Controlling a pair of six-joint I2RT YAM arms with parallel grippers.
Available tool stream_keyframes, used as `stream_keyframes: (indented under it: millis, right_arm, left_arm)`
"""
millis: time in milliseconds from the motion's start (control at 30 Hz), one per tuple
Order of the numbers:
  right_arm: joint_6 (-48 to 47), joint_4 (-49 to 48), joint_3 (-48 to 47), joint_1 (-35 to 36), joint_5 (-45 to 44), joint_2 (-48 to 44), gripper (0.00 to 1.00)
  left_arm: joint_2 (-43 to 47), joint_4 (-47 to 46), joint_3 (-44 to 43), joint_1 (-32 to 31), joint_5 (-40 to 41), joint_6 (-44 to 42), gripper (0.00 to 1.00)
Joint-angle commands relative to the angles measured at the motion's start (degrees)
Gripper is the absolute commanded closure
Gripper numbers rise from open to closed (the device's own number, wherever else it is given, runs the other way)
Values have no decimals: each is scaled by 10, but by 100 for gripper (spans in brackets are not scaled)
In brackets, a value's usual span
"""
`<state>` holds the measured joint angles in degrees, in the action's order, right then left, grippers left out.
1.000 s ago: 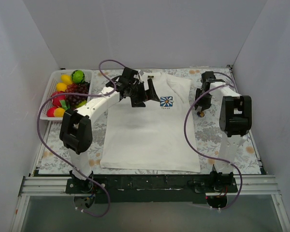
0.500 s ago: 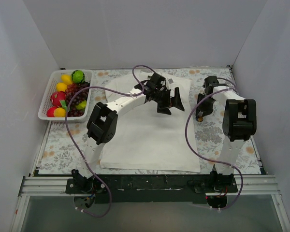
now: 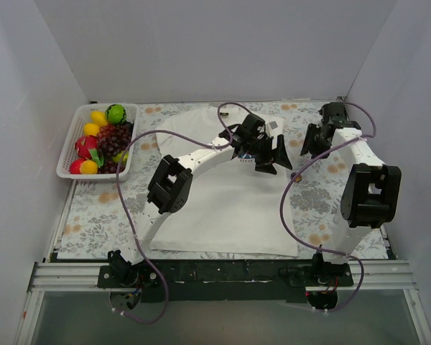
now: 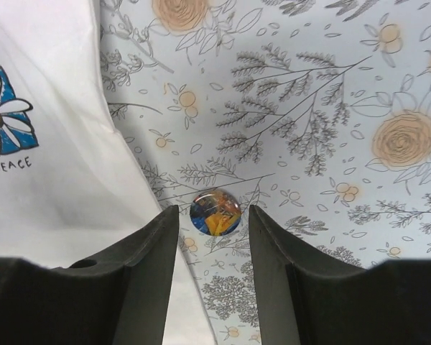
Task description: Pin the brooch onto the clothing
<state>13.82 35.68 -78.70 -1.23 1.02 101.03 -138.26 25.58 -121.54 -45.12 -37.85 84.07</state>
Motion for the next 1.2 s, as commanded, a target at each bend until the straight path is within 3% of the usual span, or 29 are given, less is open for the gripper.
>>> stream_keyframes:
  millis: [0,100,600,800,833,967,1000,1167]
  right_arm:
    - [7,-34,38,-36,31,-26,49]
    - [7,-46,64,-44,51,-26,49]
    - [13,-82,91,-44,84,10,53]
    - [14,-90,93,-44,91,33,55]
    - [14,-92,97,-43,94,35,60]
    - [14,-101,106,-44,101,41,62]
    - [14,-102,107,-44,103,42,67]
    - [14,-100,112,-44,111,43,68]
  left_arm:
    - [-14,-24,-24,-20,2,27,28]
    - [-33,-40,-40,-25,4,47,34]
    - [-105,-97,-61,-30,55,108,42]
    - [-116,-115,-62,-30,67,124,52]
    - [-119,-120,-63,-30,72,127,54]
    - [-127,-127,-65,-30,75,137,59]
    - [-129,-128,-65,-30,76,139,59]
    - [-135,-131,-65,-30,87,143,60]
